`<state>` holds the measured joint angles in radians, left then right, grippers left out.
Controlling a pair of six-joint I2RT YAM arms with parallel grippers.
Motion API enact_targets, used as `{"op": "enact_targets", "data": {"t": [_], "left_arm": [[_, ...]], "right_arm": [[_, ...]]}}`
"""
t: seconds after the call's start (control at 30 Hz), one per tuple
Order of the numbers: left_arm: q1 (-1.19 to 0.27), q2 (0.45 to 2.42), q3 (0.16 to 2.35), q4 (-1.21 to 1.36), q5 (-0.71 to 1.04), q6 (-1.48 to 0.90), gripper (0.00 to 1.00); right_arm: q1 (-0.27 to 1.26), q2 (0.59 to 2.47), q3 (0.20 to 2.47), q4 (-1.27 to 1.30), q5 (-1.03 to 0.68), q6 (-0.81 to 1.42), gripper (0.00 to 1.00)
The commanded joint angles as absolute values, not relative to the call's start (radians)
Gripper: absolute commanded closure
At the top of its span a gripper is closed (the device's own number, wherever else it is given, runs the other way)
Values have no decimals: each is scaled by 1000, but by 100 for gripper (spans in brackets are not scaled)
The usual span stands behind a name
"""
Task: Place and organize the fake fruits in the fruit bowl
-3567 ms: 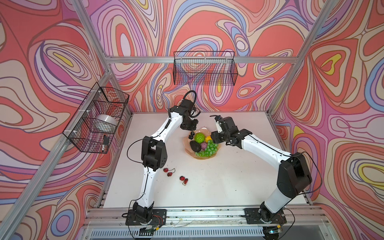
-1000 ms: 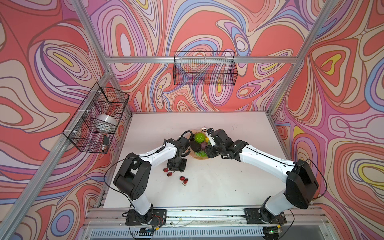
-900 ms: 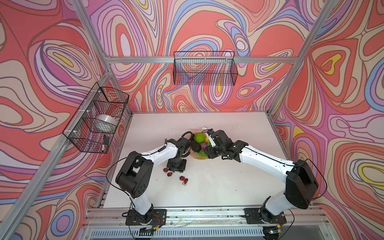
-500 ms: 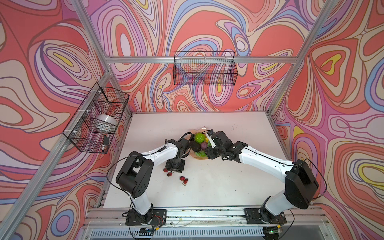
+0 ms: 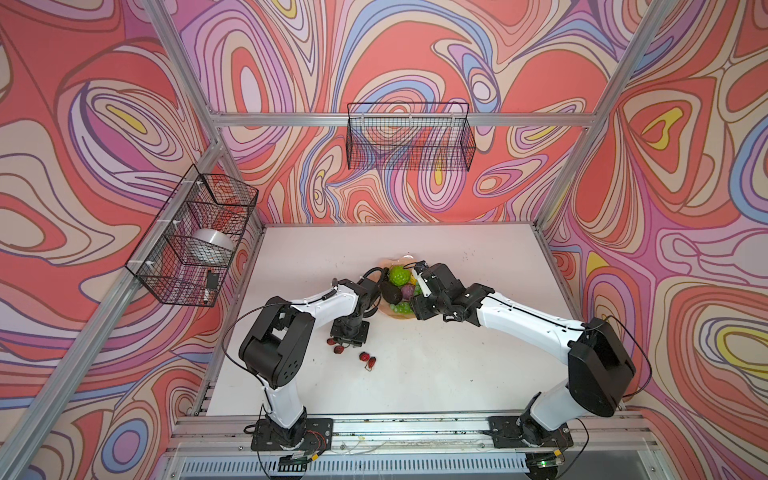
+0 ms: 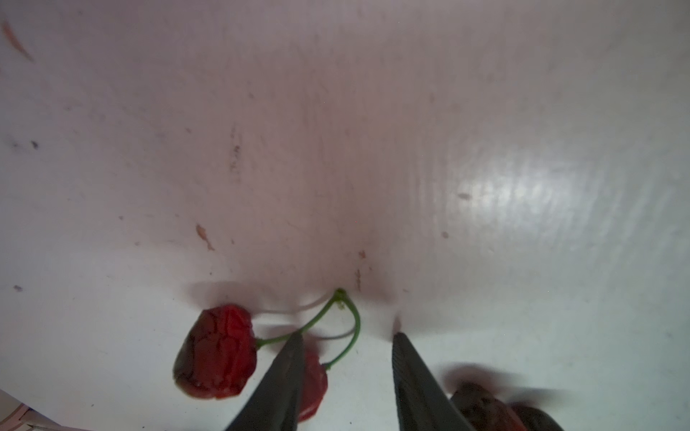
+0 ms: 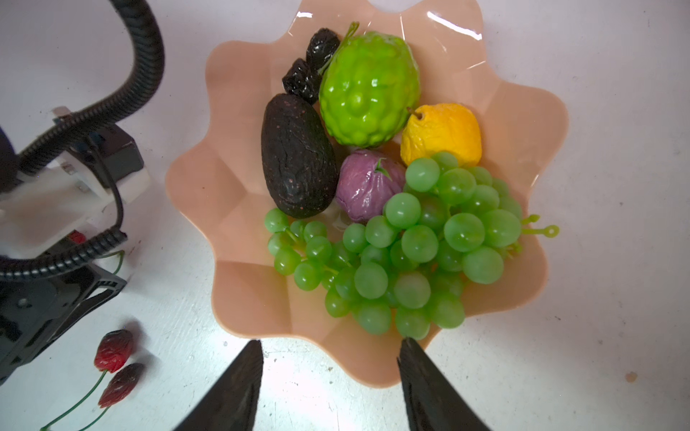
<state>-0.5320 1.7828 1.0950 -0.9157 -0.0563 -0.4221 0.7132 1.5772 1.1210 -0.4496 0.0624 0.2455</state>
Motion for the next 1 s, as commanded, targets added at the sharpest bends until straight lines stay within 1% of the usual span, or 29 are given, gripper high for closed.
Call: {"op": "enact_targets", "data": {"t": [0.0,0.3,0.37,0.4,0.47,0.57,0.63,0.77,0.97], "left_arm": [[-507,1798,1096,-907,-35,-399,61],[-463,1823,1064,-843,82,-386,78],[-463,1829,1064,-835,91,-389,88],[-463,1830,1062,-831,93,-389,91],[-462,1827,1058,-818,104,-390,92],[-460,1811,1053,-806,109,-387,98],[-459,1785,1050,-799,111,-386,100],[-454,1703,1047,-806,106,-392,100],[-443,1515,1085,-844,153,-396,100]], "right_arm": [[718,1595,1112,-431,66,245,39],[718,1622,1147,-449,63,222,38],[718,1630,1158,-454,63,218,39],[718,1632,1161,-454,62,217,39],[718,1636,1165,-449,59,218,39],[718,1639,1170,-447,55,218,39],[717,1640,1173,-447,54,219,39],[717,1631,1170,-444,57,221,39],[718,1595,1145,-429,79,231,39]]}}
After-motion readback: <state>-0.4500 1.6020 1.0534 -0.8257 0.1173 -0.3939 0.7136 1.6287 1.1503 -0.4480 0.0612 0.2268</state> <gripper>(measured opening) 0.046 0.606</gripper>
